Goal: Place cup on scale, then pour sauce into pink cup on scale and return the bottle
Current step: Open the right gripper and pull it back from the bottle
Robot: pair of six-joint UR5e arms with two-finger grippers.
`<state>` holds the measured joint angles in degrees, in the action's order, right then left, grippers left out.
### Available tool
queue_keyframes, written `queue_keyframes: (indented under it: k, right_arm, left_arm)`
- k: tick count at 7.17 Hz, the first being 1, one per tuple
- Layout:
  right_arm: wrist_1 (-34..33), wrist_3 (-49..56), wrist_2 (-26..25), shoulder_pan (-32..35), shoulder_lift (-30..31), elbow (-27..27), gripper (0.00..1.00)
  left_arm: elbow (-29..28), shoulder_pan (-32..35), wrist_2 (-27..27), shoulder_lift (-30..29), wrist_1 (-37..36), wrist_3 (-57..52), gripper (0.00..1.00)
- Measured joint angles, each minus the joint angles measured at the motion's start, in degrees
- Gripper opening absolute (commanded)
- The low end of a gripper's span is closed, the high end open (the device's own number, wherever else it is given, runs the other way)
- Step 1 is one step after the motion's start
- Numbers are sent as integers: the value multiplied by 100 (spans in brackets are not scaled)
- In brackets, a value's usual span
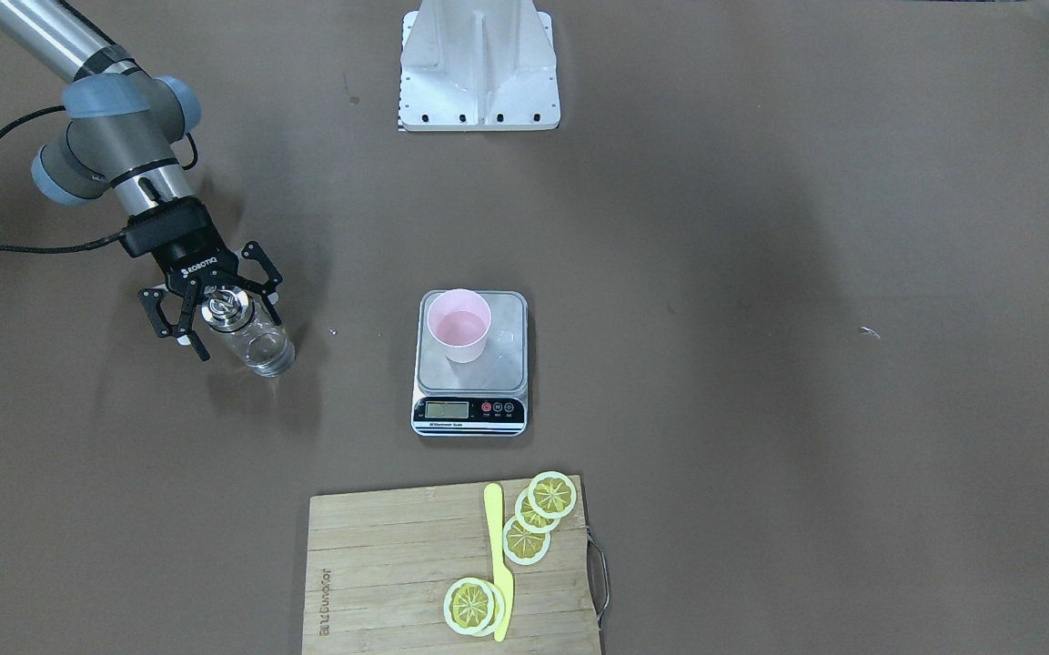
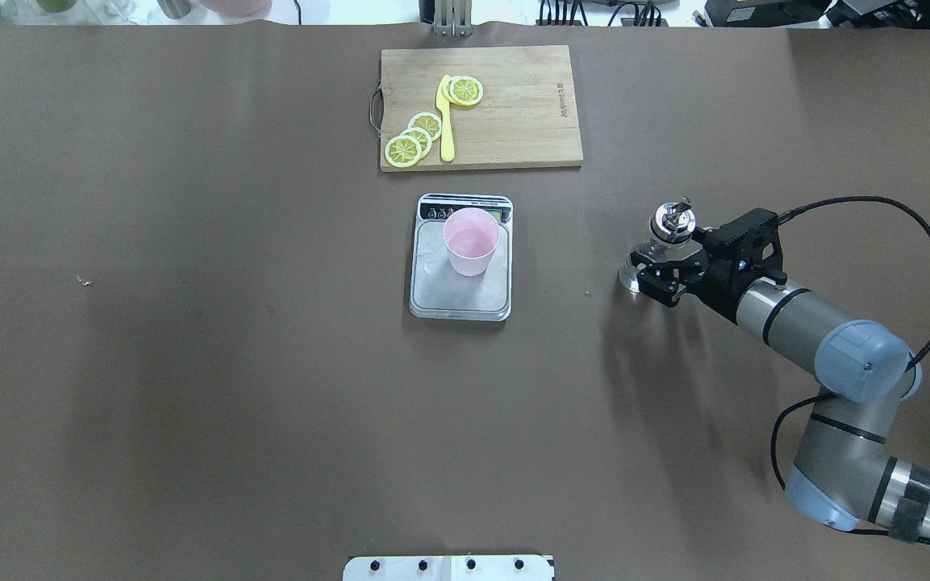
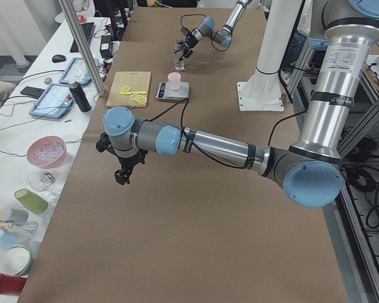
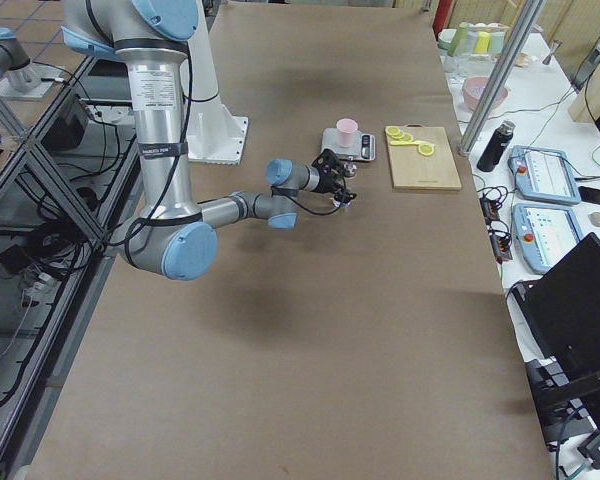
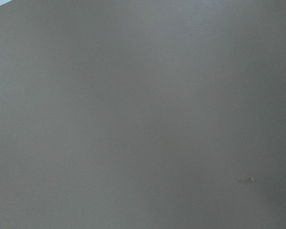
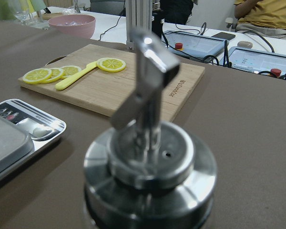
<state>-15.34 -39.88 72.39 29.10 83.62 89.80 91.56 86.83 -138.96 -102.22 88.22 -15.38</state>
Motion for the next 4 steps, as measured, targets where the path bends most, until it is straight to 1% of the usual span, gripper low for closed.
queue_keyframes:
  k: [4]
  right_arm:
    - [6,-2,-270,-323,72,176,100]
  left_arm:
    - [19,0,0,0,-15,0,98]
